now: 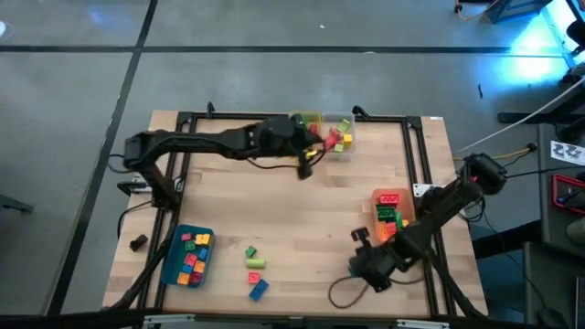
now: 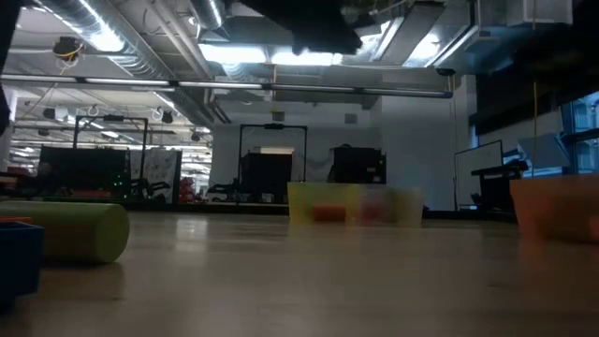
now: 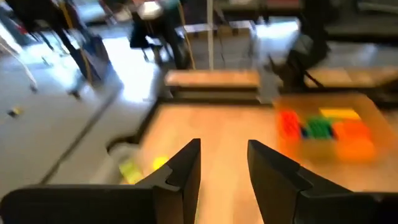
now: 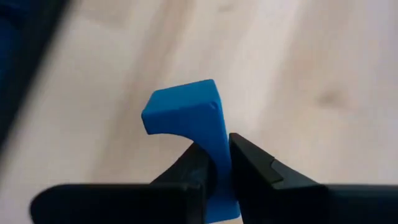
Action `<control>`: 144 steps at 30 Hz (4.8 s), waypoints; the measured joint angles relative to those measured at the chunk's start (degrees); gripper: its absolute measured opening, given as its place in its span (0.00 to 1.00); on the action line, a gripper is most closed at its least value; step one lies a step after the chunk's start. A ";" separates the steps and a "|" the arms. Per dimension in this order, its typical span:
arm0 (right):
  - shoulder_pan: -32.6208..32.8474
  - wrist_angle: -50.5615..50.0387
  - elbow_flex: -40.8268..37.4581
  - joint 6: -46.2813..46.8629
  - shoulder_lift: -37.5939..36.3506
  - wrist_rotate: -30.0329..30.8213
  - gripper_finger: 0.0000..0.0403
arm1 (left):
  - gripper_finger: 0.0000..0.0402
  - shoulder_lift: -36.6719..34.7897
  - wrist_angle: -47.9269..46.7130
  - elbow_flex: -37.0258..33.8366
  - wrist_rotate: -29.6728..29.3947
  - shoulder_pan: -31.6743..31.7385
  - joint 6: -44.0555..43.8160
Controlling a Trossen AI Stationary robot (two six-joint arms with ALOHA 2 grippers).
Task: Sort blocks by size
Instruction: Put the blue half circle block into the transparent bin, then put the green square game piece into the blue bin
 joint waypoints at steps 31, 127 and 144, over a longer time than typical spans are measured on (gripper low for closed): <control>-68.26 -0.37 6.76 -54.34 0.00 8.56 0.13 | 0.14 -13.83 -51.46 -1.55 -0.09 -20.02 -31.69; -76.65 -1.45 6.76 -39.35 -0.02 -13.02 0.46 | 0.17 15.87 -54.45 -1.49 3.87 -36.17 -66.46; -60.36 1.43 6.74 -28.92 -0.02 -17.13 0.46 | 0.17 -2.56 -70.86 -0.87 14.13 -30.83 -67.13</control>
